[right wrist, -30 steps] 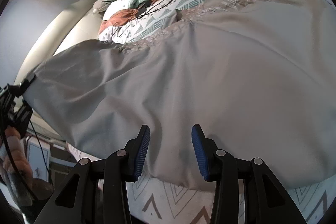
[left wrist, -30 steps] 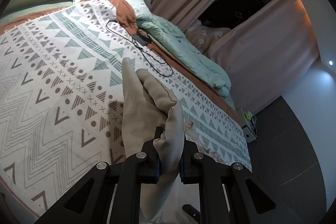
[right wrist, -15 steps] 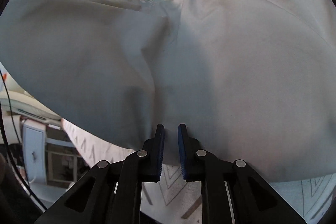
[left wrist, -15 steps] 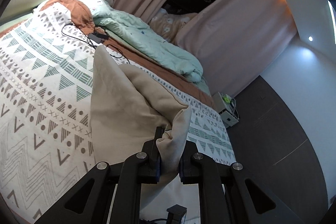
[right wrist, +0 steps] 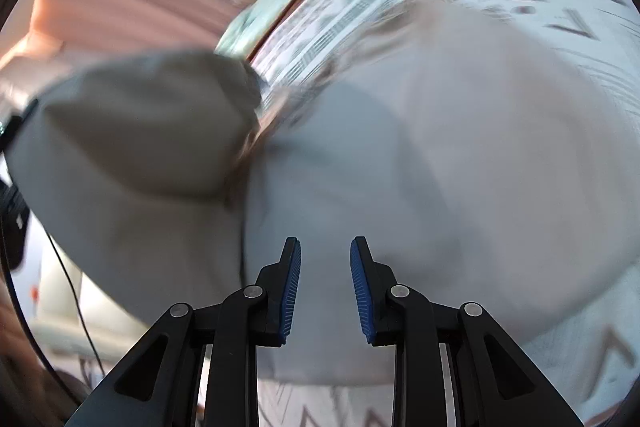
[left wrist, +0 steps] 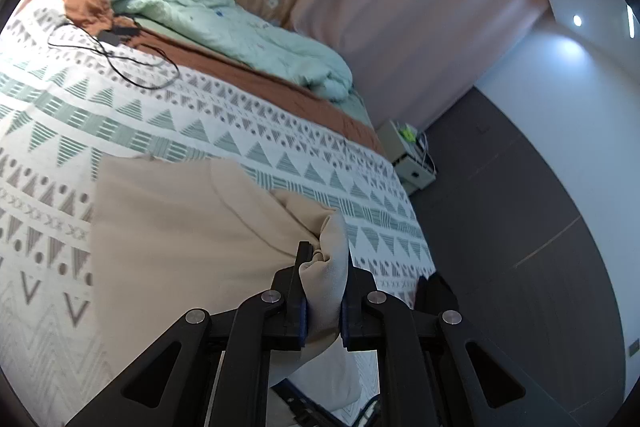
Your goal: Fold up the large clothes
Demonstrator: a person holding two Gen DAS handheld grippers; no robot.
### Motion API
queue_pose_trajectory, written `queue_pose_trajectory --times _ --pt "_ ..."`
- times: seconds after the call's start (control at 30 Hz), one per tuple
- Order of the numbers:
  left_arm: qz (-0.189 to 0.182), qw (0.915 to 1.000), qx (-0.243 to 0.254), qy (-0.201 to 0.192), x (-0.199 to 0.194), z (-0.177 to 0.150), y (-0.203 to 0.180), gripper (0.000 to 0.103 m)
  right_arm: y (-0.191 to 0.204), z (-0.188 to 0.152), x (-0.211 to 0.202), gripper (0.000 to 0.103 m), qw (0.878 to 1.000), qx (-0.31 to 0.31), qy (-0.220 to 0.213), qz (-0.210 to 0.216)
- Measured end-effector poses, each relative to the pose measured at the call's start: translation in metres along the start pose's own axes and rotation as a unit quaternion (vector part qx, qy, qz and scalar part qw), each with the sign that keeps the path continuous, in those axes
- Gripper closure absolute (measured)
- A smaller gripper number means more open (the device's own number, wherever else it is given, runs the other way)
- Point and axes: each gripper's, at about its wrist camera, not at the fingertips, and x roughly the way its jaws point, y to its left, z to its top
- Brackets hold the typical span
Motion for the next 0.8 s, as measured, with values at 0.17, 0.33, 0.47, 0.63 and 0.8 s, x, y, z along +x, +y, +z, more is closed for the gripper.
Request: queue_pose_trajectory --times 0.17,0.33,0.47,0.63,0.8 --pt "-0.009 0.9990 0.011 0.042 0.044 -0.021 -0.017 0.093 -0.040 0.018 -0.022 0.076 0.998 0.061 -0.026 0.004" --pt "-0.032 0.9962 0.023 0.077 0.070 -0.045 -0.038 0.093 -0.059 0.024 -0.045 0.076 0.993 0.097 -0.067 0.001" --pt "-0.045 0.9915 0.057 0.109 0.086 -0.066 -0.055 0.092 -0.075 0.022 -0.063 0.076 0.987 0.127 -0.096 -0.003" --pt "-0.046 0.9877 0.048 0.142 0.100 -0.081 -0.049 0.075 -0.085 0.020 -0.082 0.076 0.981 0.150 -0.121 -0.016" --pt "-0.084 0.9892 0.025 0.117 0.073 -0.074 -0.030 0.040 -0.082 0.021 -0.095 0.060 0.983 0.129 -0.133 -0.018"
